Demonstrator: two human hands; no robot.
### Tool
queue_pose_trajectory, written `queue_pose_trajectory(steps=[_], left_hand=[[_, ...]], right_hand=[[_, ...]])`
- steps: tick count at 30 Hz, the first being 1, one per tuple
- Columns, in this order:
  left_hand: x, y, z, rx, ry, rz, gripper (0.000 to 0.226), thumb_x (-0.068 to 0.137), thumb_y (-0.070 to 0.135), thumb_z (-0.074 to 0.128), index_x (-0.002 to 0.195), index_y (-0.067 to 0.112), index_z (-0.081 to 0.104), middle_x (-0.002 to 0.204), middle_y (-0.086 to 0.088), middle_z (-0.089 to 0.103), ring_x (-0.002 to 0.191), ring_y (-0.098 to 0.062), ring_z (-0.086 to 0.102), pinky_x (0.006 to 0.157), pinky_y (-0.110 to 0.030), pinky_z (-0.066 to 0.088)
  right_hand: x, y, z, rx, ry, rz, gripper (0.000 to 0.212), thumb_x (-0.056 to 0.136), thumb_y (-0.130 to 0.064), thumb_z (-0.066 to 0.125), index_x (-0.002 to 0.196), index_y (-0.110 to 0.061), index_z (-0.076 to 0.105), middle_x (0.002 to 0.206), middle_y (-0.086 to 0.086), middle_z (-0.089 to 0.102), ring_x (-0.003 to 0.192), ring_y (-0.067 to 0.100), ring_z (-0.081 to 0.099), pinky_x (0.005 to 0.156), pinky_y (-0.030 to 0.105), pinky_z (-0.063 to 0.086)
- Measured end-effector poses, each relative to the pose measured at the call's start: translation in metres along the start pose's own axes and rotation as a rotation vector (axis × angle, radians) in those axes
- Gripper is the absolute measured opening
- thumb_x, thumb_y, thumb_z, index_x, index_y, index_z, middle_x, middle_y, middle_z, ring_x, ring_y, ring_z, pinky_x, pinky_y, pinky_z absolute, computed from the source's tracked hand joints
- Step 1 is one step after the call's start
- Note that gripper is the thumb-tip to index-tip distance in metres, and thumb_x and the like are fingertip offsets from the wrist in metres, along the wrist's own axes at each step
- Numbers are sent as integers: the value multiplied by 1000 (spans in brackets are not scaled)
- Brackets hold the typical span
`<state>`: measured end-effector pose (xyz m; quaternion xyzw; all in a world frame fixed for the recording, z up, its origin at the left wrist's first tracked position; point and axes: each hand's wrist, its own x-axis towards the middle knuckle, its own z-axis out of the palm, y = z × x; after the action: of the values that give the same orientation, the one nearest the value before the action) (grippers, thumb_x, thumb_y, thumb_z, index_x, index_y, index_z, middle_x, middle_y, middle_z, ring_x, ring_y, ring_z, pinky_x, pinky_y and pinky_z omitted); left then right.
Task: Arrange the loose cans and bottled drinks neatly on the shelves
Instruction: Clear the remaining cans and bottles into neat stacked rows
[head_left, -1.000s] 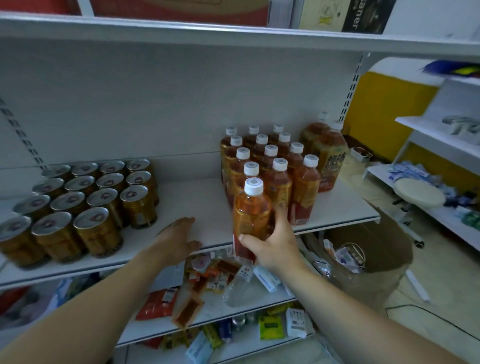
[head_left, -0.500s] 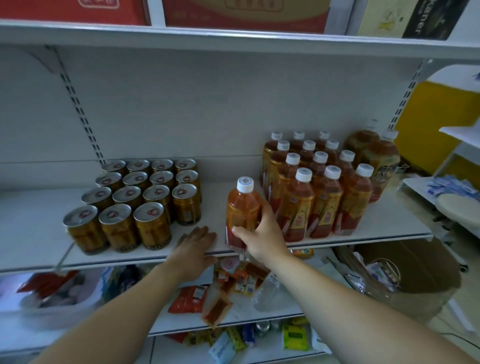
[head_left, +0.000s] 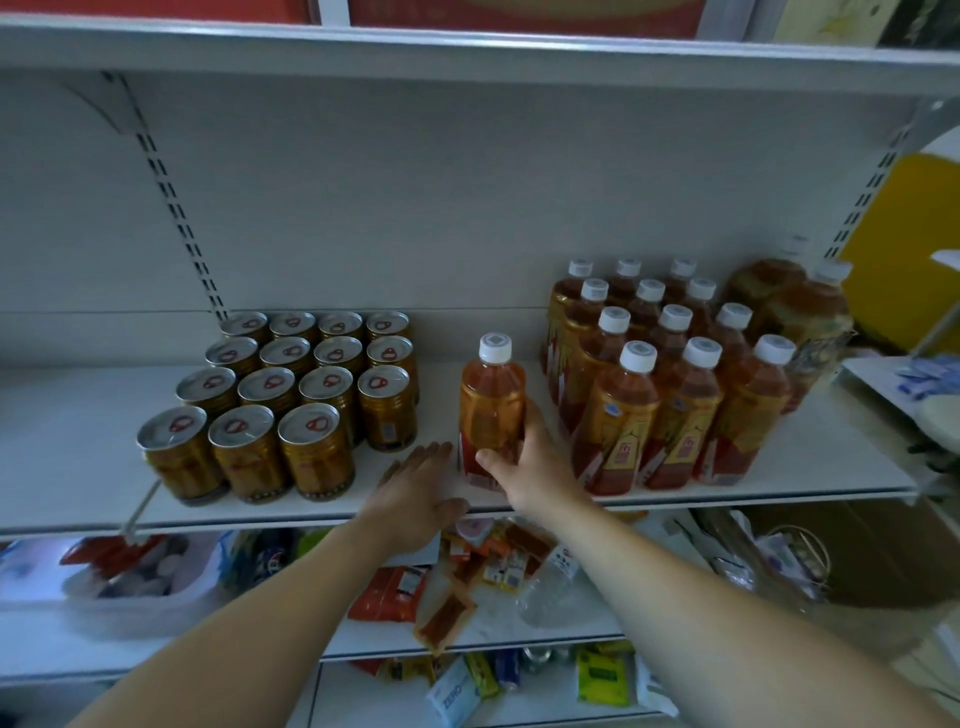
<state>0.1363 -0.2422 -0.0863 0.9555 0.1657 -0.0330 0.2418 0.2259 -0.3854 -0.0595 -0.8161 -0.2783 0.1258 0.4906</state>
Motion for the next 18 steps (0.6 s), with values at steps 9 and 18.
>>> queue_pose_trajectory(steps=[9, 18], left_hand=[[24, 48, 0, -689, 150, -89, 99, 70, 22, 81, 146, 23, 17, 120, 6, 52, 111, -12, 50, 90, -27, 39], [30, 71, 13, -729, 298, -163, 82, 79, 20, 74, 142, 15, 20, 113, 3, 45, 99, -12, 45, 81, -27, 37]], right_hand=[[-48, 70, -29, -448, 28, -93, 38, 90, -38, 60, 117, -12, 63, 111, 4, 59, 105, 21, 59, 82, 25, 45], [-65, 127, -86, -789, 392, -93, 47, 59, -33, 88, 91, -11, 61, 97, 9, 55, 99, 26, 45, 78, 46, 51]])
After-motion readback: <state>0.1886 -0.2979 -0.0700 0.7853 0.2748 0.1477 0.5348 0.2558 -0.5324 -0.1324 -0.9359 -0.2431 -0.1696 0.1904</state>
